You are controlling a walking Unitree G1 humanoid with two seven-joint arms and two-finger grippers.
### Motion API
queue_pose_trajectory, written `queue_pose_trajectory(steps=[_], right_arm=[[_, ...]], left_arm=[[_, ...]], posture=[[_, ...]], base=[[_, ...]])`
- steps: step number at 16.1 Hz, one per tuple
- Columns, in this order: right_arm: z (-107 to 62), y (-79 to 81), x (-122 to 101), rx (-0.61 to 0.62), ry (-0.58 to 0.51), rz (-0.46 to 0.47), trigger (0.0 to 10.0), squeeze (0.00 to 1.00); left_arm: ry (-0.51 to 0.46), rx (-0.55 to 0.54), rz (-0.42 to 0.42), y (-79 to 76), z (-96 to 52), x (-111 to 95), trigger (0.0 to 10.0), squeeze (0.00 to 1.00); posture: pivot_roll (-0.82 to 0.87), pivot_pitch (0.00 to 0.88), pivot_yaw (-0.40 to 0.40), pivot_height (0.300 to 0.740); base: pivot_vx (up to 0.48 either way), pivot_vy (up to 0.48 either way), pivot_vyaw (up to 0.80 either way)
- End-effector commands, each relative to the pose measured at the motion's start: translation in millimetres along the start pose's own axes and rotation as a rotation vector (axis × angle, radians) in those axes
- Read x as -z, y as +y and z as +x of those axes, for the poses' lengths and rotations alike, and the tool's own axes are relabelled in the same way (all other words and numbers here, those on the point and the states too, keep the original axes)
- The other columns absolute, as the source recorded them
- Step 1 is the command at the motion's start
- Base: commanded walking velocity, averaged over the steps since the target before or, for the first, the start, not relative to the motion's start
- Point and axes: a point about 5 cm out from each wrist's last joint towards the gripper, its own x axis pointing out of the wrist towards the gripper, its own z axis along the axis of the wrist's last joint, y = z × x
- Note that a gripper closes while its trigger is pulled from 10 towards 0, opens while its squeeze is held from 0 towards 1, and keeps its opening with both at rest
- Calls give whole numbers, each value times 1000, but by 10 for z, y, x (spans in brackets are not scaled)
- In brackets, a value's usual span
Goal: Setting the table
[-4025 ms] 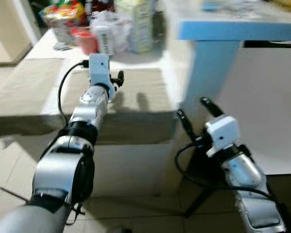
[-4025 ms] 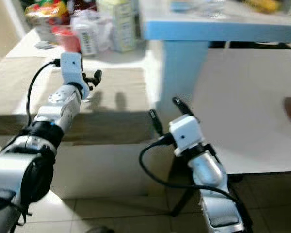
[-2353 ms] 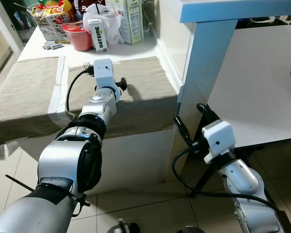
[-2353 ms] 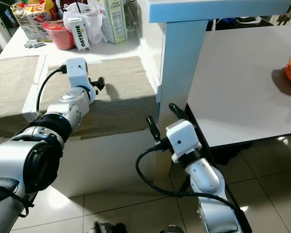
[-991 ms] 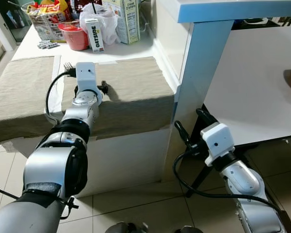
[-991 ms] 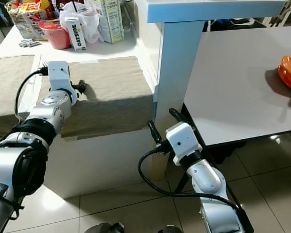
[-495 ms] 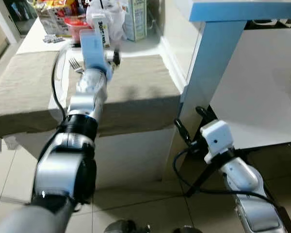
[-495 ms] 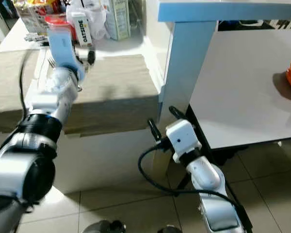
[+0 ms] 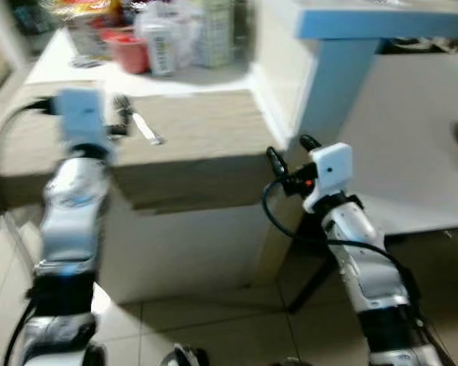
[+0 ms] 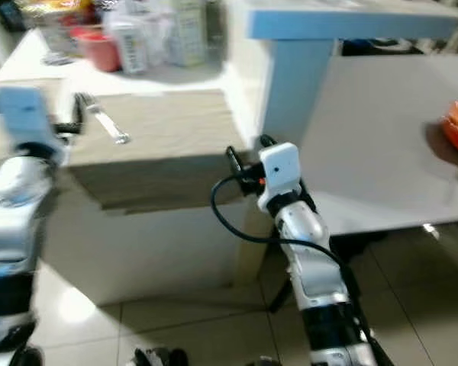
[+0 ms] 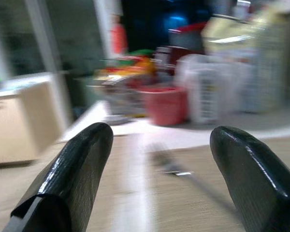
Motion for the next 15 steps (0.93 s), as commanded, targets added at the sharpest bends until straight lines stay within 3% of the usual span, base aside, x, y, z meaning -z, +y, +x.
queue_pose_trajectory(steps=[1,2,4,5,7,10,13,15], right_arm=[[14,10,39,-6,8,9,10000,0],[26,54,74,-18,8,21,10000,0],[16,95,123,-29,8,27,10000,0],[-1,109,144,-31,11,30,10000,0],[-23,142,179,-29,18,44,10000,0],[-48,188,183,-34,15,40,10000,0],[-45,113,218,-17,34,13,10000,0],[-21,110,200,-13,26,9,10000,0]], left_arm=[[5,-27,-15,93,-91,-35,10000,0],[45,-12,-2,124,-362,56,10000,0],[98,38,9,40,-692,188,10000,0],[117,69,2,-56,-829,260,10000,0],[159,64,-57,-218,-948,365,10000,0],[216,43,-151,-376,-994,415,10000,0],[217,56,-116,-431,-953,429,10000,0],[214,79,-114,-521,-879,420,10000,0]], posture=[[35,0,-13,736],[47,0,-15,736],[60,0,-14,736],[63,0,-14,736],[62,0,-17,736],[48,0,-27,736],[32,0,-37,736],[28,0,-36,736]], base=[[0,0,0],[0,0,0],[0,0,0],[0,0,0],[0,0,0],[0,0,0],[0,0,792],[0,0,0]])
